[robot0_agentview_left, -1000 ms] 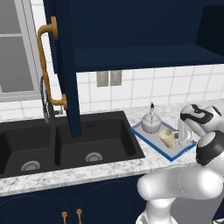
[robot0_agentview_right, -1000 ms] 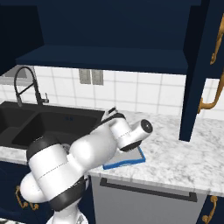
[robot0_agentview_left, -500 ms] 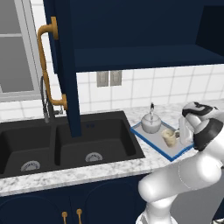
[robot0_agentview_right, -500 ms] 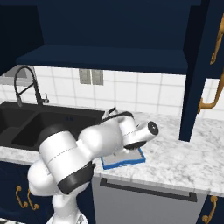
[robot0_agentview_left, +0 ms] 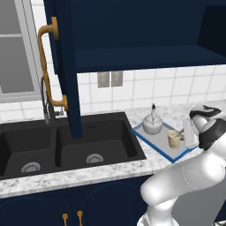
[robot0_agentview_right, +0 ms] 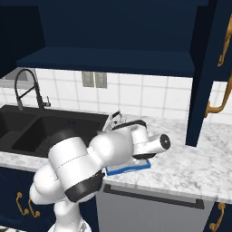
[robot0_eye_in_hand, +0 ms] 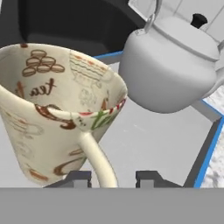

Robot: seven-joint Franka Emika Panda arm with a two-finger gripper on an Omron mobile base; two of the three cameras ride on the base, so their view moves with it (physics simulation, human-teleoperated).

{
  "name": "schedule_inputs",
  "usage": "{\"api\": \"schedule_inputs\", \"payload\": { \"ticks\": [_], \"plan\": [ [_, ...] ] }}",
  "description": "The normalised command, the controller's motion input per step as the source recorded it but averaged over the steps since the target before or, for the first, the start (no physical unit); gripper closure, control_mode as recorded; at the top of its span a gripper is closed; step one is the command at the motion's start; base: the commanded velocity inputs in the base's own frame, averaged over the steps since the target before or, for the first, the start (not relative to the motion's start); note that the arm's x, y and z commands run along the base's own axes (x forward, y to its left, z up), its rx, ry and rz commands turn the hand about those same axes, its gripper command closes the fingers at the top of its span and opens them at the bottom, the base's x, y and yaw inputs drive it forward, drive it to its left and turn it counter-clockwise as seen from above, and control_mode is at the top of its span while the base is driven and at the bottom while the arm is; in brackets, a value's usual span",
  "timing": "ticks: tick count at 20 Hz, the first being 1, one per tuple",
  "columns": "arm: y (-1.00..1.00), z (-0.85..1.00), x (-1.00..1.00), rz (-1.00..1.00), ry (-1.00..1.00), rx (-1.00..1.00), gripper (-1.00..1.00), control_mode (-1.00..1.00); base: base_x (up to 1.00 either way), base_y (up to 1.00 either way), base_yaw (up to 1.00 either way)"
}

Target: Pick the kettle from the counter and place it on the tray. Then pick the mug from the cabinet and place it on the tray. Then close the cabinet doors.

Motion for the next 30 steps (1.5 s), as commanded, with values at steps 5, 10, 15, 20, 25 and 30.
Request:
{"api": "schedule_inputs", "payload": {
  "ticks": [5, 10, 15, 20, 25, 30],
  "plan": [
    [-0.14, 0.00, -0.07, 0.02, -0.10, 0.00, -1.00, -1.00, 0.00, 0.00, 0.00],
    [-0.01, 0.02, -0.05, 0.01, -0.02, 0.00, -1.00, -1.00, 0.00, 0.00, 0.00],
    [0.07, 0.34, -0.10, 0.00, 0.00, 0.00, -1.00, -1.00, 0.00, 0.00, 0.00],
    [0.47, 0.40, -0.24, -0.10, 0.00, 0.00, -1.00, -1.00, 0.00, 0.00, 0.00],
    [0.59, 0.35, -0.24, -0.15, 0.00, 0.03, -1.00, -1.00, 0.00, 0.00, 0.00],
    [0.57, 0.44, -0.18, -0.07, -0.11, 0.00, -1.00, -1.00, 0.00, 0.00, 0.00]
  ]
}}
